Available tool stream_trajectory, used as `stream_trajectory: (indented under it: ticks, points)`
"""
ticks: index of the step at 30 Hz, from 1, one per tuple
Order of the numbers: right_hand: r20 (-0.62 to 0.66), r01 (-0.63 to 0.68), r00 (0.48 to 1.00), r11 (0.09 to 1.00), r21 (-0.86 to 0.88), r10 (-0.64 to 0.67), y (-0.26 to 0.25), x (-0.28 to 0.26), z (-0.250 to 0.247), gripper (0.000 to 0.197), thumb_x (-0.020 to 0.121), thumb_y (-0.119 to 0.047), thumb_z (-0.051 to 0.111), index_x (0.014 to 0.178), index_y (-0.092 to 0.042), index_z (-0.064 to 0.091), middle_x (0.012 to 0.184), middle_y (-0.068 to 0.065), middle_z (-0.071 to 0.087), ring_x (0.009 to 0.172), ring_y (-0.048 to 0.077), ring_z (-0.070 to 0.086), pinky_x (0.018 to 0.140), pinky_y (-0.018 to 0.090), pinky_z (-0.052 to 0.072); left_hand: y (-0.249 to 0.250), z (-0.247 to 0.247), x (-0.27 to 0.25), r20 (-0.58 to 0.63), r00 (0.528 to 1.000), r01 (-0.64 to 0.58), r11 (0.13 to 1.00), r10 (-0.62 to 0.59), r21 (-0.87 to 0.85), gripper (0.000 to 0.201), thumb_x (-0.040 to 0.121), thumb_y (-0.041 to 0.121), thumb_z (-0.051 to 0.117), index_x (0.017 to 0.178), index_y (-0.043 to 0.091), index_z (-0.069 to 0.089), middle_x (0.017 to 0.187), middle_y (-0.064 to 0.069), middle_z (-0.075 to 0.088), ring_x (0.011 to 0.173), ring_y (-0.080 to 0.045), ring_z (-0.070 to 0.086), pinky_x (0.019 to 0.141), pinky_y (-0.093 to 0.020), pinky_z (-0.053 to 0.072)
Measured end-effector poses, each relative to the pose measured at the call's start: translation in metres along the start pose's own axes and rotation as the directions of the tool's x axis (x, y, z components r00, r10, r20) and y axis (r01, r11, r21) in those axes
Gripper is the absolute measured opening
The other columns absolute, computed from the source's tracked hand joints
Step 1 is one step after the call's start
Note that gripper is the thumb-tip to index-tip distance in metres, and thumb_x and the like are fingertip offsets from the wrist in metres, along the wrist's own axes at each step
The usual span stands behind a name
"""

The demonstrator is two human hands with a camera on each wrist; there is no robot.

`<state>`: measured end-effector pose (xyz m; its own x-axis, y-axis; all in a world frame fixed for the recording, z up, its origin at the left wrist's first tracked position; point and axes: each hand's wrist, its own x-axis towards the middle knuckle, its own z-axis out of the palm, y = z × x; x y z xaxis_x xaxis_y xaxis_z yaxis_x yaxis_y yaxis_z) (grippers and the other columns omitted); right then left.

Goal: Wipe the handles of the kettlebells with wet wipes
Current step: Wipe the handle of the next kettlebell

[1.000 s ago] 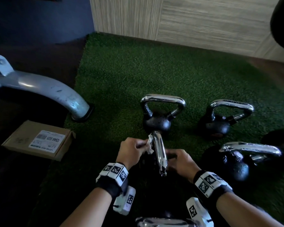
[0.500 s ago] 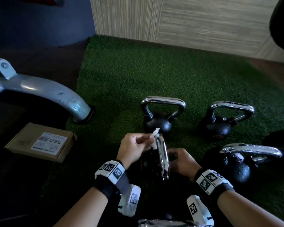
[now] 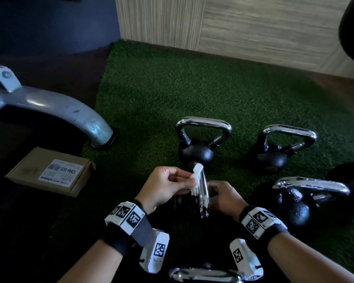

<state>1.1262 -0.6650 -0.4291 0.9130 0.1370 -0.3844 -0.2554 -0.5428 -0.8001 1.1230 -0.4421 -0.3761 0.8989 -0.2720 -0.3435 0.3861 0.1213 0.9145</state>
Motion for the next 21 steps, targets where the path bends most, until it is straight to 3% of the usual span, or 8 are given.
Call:
stream_trajectory:
  ticks: [3, 6, 8, 12, 15, 18, 21]
  points:
    - [-0.018, 0.007, 1.0, 1.0, -0.03, -0.007, -0.001, 0.001, 0.0, 0.025, 0.072, -0.017, 0.091, 0.091, -0.028, 0.079, 0.082, -0.007, 0.079, 0.071, 0.003, 0.072, 0.064, 0.017, 0.054, -0.003, -0.002, -0.004, 0.008, 0.999, 0.044, 0.999, -0.043, -0.016, 0.023, 0.074, 0.007, 0.085, 0.095, 0.002, 0.076, 0.086, -0.014, 0.079, 0.076, -0.017, 0.077, 0.067, -0.022, 0.062]
    - [-0.027, 0.009, 1.0, 0.998, -0.055, -0.01, 0.004, 0.004, 0.0, 0.031, 0.067, -0.019, 0.091, 0.093, -0.029, 0.079, 0.085, -0.004, 0.08, 0.078, 0.01, 0.075, 0.074, 0.031, 0.062, -0.01, -0.002, -0.015, 0.163, 0.982, 0.081, 0.994, -0.092, 0.076, 0.026, 0.07, 0.011, 0.088, 0.091, 0.002, 0.076, 0.086, -0.014, 0.078, 0.076, -0.017, 0.076, 0.068, -0.024, 0.062]
    - [-0.023, 0.003, 1.0, 0.999, -0.051, -0.004, 0.003, 0.003, 0.0, 0.032, 0.066, -0.021, 0.091, 0.094, -0.03, 0.079, 0.087, -0.003, 0.08, 0.081, 0.012, 0.076, 0.073, 0.031, 0.061, -0.011, -0.001, -0.021, 0.194, 0.98, 0.012, 0.99, -0.04, 0.142, 0.019, 0.075, 0.009, 0.088, 0.09, 0.003, 0.077, 0.083, -0.011, 0.078, 0.074, -0.015, 0.074, 0.068, -0.024, 0.061]
    - [-0.027, -0.003, 1.0, 0.999, -0.042, 0.002, 0.001, 0.003, 0.0, 0.03, 0.068, -0.014, 0.091, 0.092, -0.028, 0.079, 0.085, -0.004, 0.079, 0.077, 0.006, 0.073, 0.065, 0.017, 0.052, -0.015, -0.004, -0.027, 0.155, 0.985, -0.103, 0.97, 0.07, 0.218, 0.013, 0.075, 0.013, 0.09, 0.084, 0.014, 0.081, 0.083, -0.009, 0.079, 0.075, -0.014, 0.072, 0.07, -0.024, 0.059]
    - [-0.009, -0.03, 1.0, 0.999, -0.011, 0.03, -0.002, 0.002, -0.001, 0.032, 0.068, -0.011, 0.091, 0.094, -0.025, 0.079, 0.086, -0.002, 0.08, 0.075, 0.007, 0.073, 0.061, 0.017, 0.052, -0.026, -0.004, -0.033, 0.243, 0.959, -0.232, 0.894, 0.144, 0.383, 0.014, 0.075, 0.018, 0.091, 0.078, 0.026, 0.081, 0.08, 0.005, 0.079, 0.075, -0.003, 0.072, 0.072, -0.016, 0.051]
    - [0.011, -0.026, 1.0, 1.0, 0.004, 0.026, -0.003, 0.001, -0.003, 0.034, 0.068, -0.014, 0.092, 0.097, -0.024, 0.079, 0.087, -0.002, 0.08, 0.074, 0.003, 0.072, 0.061, 0.014, 0.051, -0.034, -0.003, -0.038, 0.265, 0.927, -0.362, 0.82, 0.266, 0.442, 0.006, 0.08, 0.02, 0.088, 0.084, 0.021, 0.083, 0.084, 0.01, 0.08, 0.083, -0.004, 0.076, 0.08, -0.017, 0.052]
    - [0.004, -0.039, 0.999, 0.999, 0.0, 0.039, -0.001, 0.003, -0.001, 0.037, 0.061, -0.021, 0.094, 0.095, -0.028, 0.079, 0.086, -0.004, 0.08, 0.075, 0.004, 0.072, 0.069, 0.022, 0.055, -0.048, -0.005, -0.039, 0.233, 0.915, -0.404, 0.751, 0.33, 0.523, 0.008, 0.084, 0.02, 0.085, 0.091, 0.022, 0.084, 0.088, 0.018, 0.079, 0.085, 0.002, 0.074, 0.08, -0.013, 0.051]
